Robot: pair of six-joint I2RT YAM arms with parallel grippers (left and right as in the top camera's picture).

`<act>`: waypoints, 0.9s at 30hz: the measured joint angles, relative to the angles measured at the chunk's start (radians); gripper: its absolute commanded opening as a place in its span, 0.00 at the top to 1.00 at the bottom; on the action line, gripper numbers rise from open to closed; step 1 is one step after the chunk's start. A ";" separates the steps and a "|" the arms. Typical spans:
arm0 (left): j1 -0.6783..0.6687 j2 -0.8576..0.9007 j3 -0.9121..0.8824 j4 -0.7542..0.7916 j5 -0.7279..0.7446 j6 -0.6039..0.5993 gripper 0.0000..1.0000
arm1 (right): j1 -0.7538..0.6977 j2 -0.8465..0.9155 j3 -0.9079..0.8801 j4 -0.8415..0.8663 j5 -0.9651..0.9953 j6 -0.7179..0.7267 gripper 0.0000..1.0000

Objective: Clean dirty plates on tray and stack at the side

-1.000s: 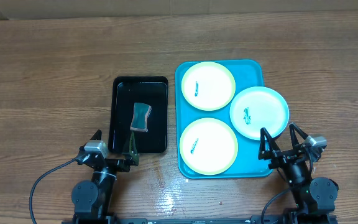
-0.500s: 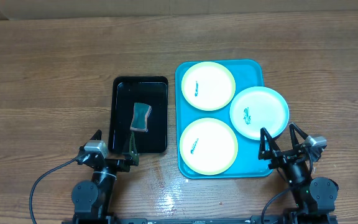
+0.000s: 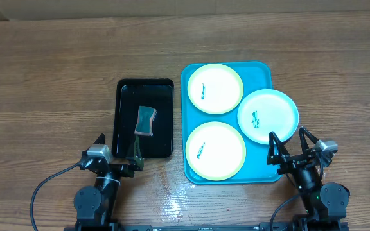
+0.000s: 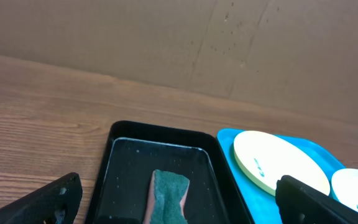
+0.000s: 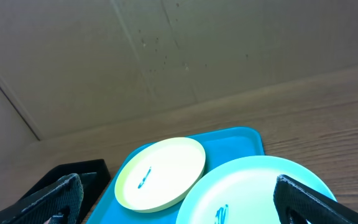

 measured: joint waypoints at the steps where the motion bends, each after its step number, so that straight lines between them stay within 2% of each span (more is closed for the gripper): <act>1: 0.000 0.000 0.000 0.000 0.000 0.000 0.00 | 0.000 0.000 0.000 0.000 0.000 0.000 0.00; 8: 0.000 0.000 0.000 0.016 0.028 -0.065 0.00 | 0.000 0.000 0.000 0.019 0.000 0.000 0.00; 13: 0.000 0.000 0.002 0.173 0.106 -0.116 0.00 | 0.000 0.000 0.000 0.069 -0.039 0.055 0.00; 15: 0.000 0.000 0.014 0.174 0.126 -0.123 0.00 | 0.000 0.000 0.000 0.093 -0.080 0.080 0.00; 18: 0.000 0.006 0.066 0.126 0.145 -0.116 0.00 | 0.000 0.000 0.008 0.063 -0.138 0.102 0.00; 21: 0.000 0.057 0.183 0.034 0.158 -0.088 0.00 | 0.000 0.005 0.067 -0.039 -0.172 0.100 0.01; 27: 0.000 0.314 0.549 -0.257 0.173 -0.019 0.00 | 0.000 0.144 0.403 -0.375 -0.182 0.029 0.00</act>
